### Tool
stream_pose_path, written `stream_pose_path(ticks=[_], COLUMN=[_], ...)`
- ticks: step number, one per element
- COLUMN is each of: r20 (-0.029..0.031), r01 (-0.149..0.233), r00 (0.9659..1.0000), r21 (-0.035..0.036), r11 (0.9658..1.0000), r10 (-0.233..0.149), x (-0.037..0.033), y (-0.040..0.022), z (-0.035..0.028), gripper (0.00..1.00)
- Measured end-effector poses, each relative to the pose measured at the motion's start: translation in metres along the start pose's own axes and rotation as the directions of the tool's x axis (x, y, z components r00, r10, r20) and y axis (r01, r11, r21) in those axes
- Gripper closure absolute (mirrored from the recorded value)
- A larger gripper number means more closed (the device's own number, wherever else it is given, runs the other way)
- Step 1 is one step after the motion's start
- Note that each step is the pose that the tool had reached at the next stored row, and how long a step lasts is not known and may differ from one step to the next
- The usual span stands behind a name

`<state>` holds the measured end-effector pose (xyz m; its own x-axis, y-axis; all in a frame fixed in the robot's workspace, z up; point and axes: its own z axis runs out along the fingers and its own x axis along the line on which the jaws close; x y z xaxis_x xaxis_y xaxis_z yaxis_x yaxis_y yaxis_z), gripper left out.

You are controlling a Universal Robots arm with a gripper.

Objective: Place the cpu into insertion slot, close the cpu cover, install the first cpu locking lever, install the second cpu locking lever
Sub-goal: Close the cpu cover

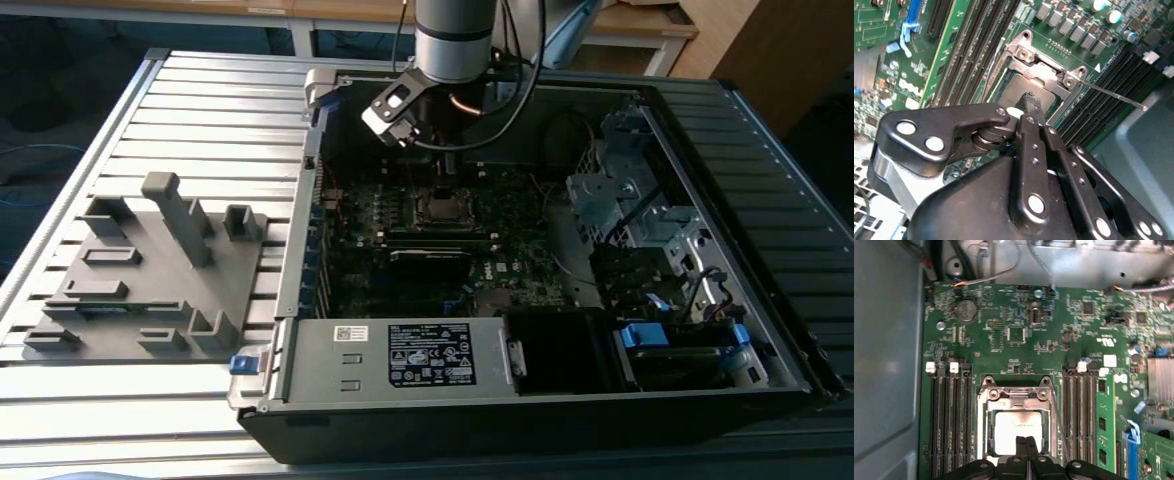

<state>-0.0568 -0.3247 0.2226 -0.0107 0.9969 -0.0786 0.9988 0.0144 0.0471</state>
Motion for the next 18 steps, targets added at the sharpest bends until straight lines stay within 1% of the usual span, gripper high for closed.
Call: stream_pose_path(ticks=[2,5,7,9,11,14,16,18], r20=[-0.0015,-0.0039,-0.0052,-0.0066,-0.0077,-0.0092,-0.0101,-0.0109], r01=[0.036,0.091,0.127,0.163,0.198,0.250,0.286,0.320], r00=[0.9994,0.9958,0.9919,0.9866,0.9801,0.9680,0.9580,0.9471], r21=[-0.0028,-0.0073,-0.0103,-0.0135,-0.0165,-0.0213,-0.0245,-0.0278], r11=[0.9994,0.9958,0.9919,0.9865,0.9800,0.9679,0.9578,0.9468], r10=[-0.036,-0.091,-0.127,-0.163,-0.198,-0.251,-0.287,-0.321], x=[0.0000,0.0000,0.0001,0.0001,0.0001,0.0001,0.0001,0.0002], y=[-0.0001,-0.0001,-0.0001,-0.0001,-0.0001,-0.0001,-0.0002,-0.0002], z=[0.0002,0.0006,0.0008,0.0011,0.0013,0.0018,0.0020,0.0023], gripper=[0.89,0.89,0.89,0.89,0.89,0.89,0.89,0.89])
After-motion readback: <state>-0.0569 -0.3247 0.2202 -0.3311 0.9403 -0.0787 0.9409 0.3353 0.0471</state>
